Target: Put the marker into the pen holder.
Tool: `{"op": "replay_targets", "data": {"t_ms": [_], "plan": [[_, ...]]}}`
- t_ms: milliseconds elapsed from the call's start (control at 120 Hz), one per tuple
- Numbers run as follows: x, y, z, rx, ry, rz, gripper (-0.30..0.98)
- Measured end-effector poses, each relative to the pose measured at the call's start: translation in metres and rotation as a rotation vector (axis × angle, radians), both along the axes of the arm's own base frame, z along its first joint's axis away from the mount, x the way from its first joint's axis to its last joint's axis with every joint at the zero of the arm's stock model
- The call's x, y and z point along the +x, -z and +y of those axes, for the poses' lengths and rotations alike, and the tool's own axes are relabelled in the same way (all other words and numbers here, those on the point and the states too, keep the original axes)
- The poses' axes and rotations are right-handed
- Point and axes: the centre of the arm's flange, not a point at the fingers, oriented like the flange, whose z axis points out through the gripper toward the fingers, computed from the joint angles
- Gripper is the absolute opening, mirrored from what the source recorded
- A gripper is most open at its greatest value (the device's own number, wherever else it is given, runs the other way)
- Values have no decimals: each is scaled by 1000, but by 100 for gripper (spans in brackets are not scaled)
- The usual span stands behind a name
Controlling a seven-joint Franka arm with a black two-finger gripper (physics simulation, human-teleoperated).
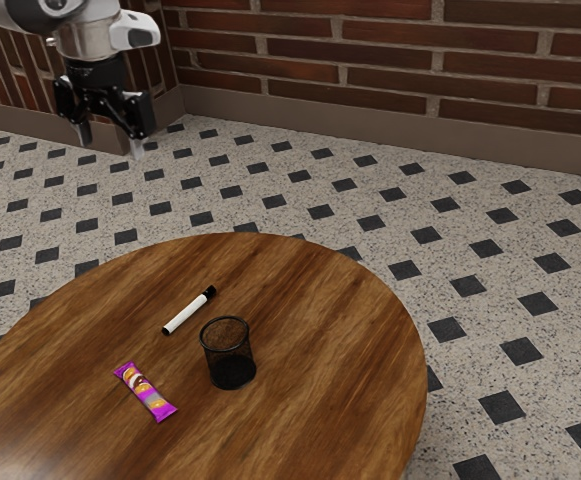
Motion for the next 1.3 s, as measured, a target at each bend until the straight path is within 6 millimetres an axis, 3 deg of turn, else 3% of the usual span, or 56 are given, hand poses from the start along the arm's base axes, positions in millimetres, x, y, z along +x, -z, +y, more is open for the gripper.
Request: {"op": "replay_targets", "data": {"t_ms": [167, 233, 542, 792, 950, 1133, 1300], "plan": [[2, 6, 17, -1, -32, 2, 69], [11, 27, 24, 0, -41, 36, 69], [65, 248, 36, -27, -53, 353, 69], [83, 354, 35, -57, -48, 416, 68], [94, 383, 35, -62, -40, 402, 68], [132, 399, 39, -65, -20, 343, 68], [140, 410, 51, -69, -10, 319, 68]]}}
